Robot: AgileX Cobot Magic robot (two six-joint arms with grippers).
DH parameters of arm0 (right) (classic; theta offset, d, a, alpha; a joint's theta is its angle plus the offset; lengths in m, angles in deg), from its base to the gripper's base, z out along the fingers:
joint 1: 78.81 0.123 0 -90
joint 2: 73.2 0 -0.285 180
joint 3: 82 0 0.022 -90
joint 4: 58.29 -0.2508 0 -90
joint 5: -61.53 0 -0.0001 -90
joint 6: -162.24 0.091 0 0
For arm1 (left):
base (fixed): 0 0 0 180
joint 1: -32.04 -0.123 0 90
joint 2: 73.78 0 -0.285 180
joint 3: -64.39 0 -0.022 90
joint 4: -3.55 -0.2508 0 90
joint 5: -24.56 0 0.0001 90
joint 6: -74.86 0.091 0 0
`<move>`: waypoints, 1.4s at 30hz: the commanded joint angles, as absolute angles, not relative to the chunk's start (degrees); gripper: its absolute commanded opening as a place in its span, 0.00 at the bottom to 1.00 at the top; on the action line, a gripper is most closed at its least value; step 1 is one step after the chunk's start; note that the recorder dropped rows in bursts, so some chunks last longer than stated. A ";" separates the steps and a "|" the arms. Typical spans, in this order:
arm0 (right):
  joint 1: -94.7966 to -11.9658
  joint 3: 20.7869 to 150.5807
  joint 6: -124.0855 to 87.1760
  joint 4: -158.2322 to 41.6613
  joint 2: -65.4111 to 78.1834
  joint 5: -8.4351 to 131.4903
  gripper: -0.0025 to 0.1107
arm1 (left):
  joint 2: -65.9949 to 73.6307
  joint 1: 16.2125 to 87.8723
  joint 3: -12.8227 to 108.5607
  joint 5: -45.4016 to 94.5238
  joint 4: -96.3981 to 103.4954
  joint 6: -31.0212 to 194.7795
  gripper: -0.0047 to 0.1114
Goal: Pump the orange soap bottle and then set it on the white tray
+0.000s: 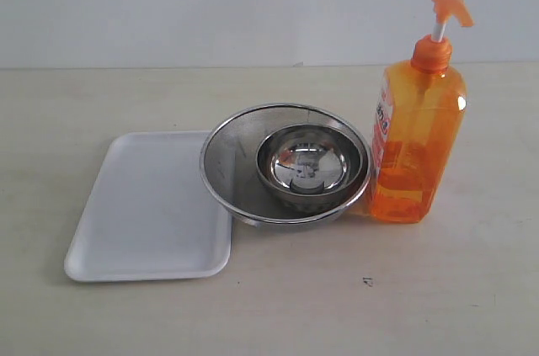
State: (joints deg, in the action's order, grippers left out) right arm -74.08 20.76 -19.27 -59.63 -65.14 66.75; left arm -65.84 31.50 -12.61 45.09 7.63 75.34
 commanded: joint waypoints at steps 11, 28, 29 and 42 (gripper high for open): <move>-74.28 35.64 -21.48 -59.14 -54.09 61.06 0.02 | -65.99 31.96 -12.82 44.09 7.56 75.34 0.08; -74.28 54.16 -21.27 -60.51 -26.15 77.22 0.02 | -65.99 31.96 -12.82 44.09 7.56 75.34 0.08; -74.28 54.16 -21.27 -60.51 -25.89 77.22 0.02 | -65.99 31.96 -12.82 44.09 7.56 75.34 0.08; -74.28 54.16 -21.01 -60.61 -25.75 75.91 0.02 | -65.99 31.96 -12.82 44.09 7.56 75.34 0.08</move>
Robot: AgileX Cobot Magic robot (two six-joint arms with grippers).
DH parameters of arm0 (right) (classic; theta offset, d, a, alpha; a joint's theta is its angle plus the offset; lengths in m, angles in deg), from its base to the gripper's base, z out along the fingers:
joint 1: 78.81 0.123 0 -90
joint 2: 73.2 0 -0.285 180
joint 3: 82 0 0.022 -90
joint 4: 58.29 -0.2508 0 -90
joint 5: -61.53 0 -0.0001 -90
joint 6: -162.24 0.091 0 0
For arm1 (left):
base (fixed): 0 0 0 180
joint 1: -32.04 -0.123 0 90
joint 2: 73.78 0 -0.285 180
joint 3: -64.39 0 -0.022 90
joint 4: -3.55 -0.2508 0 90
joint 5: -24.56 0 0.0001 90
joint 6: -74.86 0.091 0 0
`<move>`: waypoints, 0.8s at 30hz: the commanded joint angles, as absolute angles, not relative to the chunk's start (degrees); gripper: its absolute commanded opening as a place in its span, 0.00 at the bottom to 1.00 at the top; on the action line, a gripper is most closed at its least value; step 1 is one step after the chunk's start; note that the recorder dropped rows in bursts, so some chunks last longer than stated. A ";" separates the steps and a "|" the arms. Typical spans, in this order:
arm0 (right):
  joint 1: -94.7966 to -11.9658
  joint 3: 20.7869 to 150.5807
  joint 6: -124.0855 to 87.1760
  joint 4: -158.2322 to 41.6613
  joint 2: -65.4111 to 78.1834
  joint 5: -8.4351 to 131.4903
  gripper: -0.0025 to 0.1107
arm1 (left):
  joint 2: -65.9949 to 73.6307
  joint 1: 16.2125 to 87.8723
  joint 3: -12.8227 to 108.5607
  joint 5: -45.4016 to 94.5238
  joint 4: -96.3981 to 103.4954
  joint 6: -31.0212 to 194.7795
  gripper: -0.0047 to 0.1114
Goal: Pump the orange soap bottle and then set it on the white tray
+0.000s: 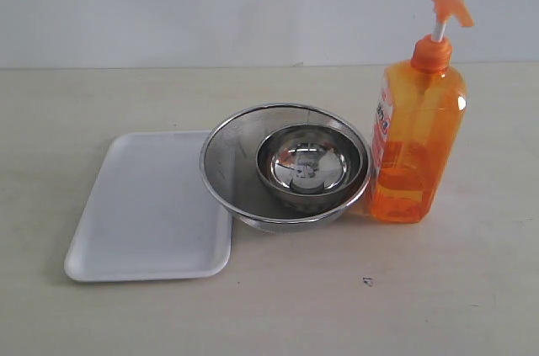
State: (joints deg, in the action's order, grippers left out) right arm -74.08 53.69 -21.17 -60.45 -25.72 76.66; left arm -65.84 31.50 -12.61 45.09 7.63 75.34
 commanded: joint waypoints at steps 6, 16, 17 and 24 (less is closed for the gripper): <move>-74.28 54.16 -17.76 -60.73 -25.10 76.46 0.02 | -65.99 31.96 -12.82 44.09 7.56 75.34 0.08; -74.28 55.99 -21.75 -66.02 -19.83 84.62 0.02 | -65.99 31.96 -12.82 44.09 7.56 75.34 0.08; -74.28 56.67 -24.36 -68.15 -18.74 86.17 0.02 | -65.99 31.96 -12.82 44.09 7.56 75.34 0.08; -74.28 58.03 -48.53 -88.22 -13.51 92.15 0.02 | -65.99 31.96 -12.82 44.09 7.56 75.34 0.08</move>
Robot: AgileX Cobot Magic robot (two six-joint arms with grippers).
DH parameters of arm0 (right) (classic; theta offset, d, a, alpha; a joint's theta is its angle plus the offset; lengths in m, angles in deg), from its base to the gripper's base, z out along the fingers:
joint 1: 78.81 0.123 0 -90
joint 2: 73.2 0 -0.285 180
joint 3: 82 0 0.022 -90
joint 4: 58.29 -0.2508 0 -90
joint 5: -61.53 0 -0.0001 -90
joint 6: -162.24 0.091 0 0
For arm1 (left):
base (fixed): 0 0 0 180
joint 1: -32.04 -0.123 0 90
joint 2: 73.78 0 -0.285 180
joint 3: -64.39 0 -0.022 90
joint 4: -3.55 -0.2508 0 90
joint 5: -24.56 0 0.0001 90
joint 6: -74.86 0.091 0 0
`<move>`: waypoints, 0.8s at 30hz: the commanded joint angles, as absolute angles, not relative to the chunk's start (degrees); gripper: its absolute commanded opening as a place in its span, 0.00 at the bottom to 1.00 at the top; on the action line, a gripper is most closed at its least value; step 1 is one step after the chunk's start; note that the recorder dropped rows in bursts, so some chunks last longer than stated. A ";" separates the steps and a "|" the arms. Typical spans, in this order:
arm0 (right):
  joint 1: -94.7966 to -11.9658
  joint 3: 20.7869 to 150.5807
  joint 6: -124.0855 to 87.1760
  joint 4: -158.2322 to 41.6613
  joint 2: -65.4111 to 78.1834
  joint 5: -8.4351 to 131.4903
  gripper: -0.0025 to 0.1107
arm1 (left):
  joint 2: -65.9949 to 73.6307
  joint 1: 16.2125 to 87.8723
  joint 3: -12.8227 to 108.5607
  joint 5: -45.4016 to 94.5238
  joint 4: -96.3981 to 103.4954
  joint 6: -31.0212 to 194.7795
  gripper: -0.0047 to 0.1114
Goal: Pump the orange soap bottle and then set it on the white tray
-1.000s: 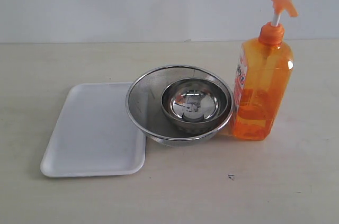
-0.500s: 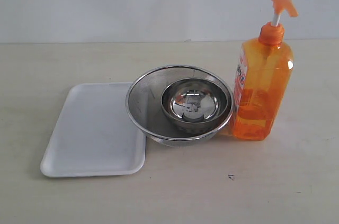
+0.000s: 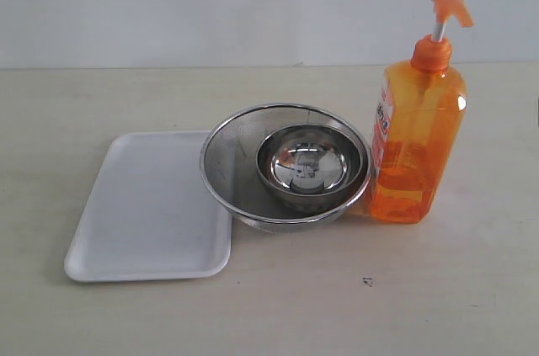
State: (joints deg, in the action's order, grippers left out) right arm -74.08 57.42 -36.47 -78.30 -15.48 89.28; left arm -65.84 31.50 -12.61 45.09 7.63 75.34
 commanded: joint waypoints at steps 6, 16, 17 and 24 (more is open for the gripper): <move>-74.28 58.03 -57.18 -97.91 -10.73 98.63 0.02 | -65.99 31.96 -12.82 44.09 7.56 75.34 0.08; -74.28 58.03 -57.32 -97.83 -9.50 94.73 0.06 | -65.99 31.96 -12.82 44.09 7.56 75.34 0.08; -74.28 58.03 -57.32 -97.83 -9.50 94.15 0.11 | -65.99 31.96 -12.82 44.09 7.56 75.34 0.08; -74.28 58.03 -57.18 -99.21 -9.50 91.46 0.95 | -65.99 31.96 -12.82 44.09 7.56 75.34 0.08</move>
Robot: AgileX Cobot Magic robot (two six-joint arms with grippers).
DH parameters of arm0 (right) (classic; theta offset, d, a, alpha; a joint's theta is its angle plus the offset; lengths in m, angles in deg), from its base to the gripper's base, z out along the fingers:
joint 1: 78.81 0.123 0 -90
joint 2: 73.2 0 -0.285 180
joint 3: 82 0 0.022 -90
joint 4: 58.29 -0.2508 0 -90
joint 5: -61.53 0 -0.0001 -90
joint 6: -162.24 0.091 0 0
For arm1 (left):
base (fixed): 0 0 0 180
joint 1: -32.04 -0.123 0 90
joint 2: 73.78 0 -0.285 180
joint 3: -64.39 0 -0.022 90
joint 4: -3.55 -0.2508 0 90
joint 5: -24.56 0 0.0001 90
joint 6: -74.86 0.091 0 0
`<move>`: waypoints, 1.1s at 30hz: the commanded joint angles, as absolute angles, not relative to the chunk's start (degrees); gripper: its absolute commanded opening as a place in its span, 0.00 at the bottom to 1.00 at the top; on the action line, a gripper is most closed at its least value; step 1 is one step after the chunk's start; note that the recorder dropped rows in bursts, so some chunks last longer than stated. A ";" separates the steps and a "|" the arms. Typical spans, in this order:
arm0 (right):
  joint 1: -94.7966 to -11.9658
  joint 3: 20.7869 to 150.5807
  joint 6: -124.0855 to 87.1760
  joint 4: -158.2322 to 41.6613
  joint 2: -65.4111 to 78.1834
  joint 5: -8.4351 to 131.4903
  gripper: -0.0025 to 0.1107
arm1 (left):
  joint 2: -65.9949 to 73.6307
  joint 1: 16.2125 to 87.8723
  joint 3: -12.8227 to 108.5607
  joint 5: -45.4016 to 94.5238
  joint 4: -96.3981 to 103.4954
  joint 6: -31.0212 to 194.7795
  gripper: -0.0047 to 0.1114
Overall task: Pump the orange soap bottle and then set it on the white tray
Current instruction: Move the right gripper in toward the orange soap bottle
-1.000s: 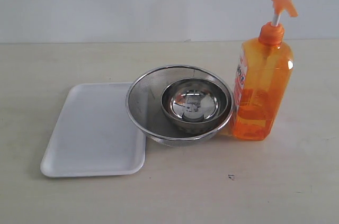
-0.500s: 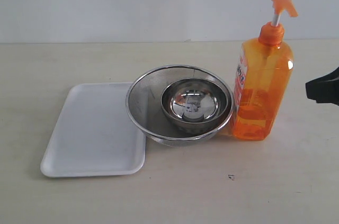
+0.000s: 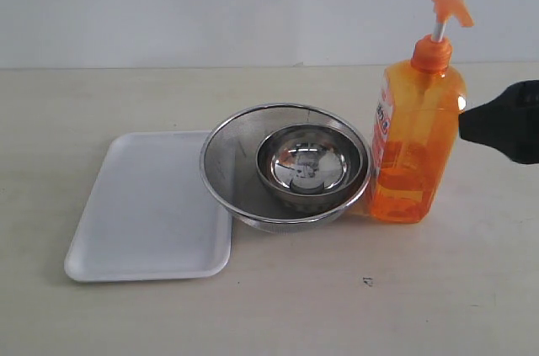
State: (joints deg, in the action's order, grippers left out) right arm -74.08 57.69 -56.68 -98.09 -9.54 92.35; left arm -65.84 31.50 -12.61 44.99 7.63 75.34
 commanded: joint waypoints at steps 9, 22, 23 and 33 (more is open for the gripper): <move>-74.28 58.03 -58.18 -102.93 -9.50 90.79 0.94 | -65.99 31.96 -12.82 44.09 7.56 75.34 0.08; -44.74 39.76 -85.21 -130.87 -9.50 52.82 0.94 | -65.99 31.96 -12.82 44.09 7.56 75.34 0.08; -41.25 38.92 -84.41 -129.84 -9.50 49.12 0.94 | -65.99 31.96 -12.82 44.09 7.56 75.34 0.08; -15.96 29.41 -63.21 -120.42 -9.27 12.15 0.94 | -65.99 31.96 -12.82 44.09 7.56 75.34 0.08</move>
